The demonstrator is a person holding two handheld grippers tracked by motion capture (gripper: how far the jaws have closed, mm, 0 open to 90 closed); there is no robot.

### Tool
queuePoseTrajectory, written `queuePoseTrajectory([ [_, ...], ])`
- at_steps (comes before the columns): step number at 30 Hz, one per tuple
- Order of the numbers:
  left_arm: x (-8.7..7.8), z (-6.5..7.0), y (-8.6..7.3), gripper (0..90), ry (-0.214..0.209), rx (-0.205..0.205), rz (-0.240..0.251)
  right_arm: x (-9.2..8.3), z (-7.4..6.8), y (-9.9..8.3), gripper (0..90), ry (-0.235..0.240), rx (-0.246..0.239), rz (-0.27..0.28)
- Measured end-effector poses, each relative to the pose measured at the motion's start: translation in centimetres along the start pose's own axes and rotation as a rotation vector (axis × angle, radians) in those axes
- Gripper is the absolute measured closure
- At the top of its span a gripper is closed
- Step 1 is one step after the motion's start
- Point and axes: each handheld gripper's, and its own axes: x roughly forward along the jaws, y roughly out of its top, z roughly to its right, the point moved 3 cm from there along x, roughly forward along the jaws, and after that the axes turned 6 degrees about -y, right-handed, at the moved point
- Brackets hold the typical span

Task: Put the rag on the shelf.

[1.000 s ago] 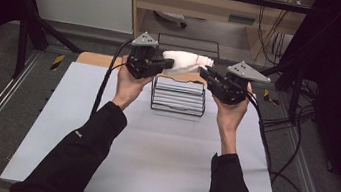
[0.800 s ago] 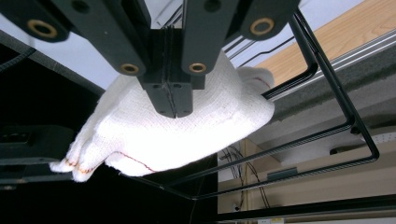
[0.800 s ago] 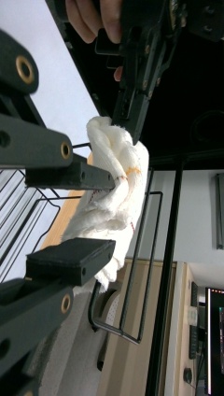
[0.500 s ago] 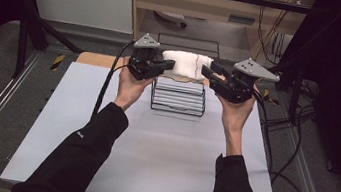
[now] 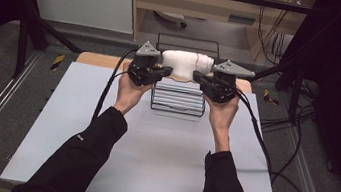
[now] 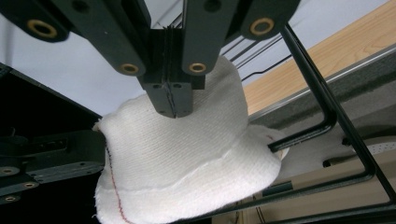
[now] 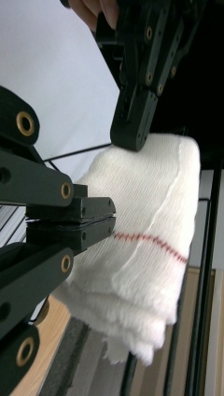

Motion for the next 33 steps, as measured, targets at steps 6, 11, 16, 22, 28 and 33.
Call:
queuePoseTrajectory([
  [6,0.5,-0.2,-0.2,89.4,0.012,-0.004,0.000,0.5,0.8,-0.6,88.8,-0.047,0.002,-0.004],
  [11,0.6,-0.4,-0.2,89.4,0.022,0.000,-0.003,0.7,1.0,-0.5,88.0,-0.055,0.005,0.000],
  [16,0.1,-0.2,-0.2,88.9,0.010,0.006,-0.004,0.3,0.8,-0.5,83.8,-0.043,-0.006,0.011],
  [22,-1.1,0.2,-0.5,79.6,0.001,0.021,-0.006,-1.2,0.6,-0.1,69.4,-0.002,0.015,0.030],
  [28,-2.3,0.2,-1.5,58.7,0.010,0.024,-0.031,-2.6,0.6,-0.2,50.5,0.028,0.018,0.002],
  [33,-3.4,0.2,-3.1,43.4,-0.001,0.015,-0.059,-3.3,0.7,-0.9,34.6,0.061,0.040,-0.032],
])
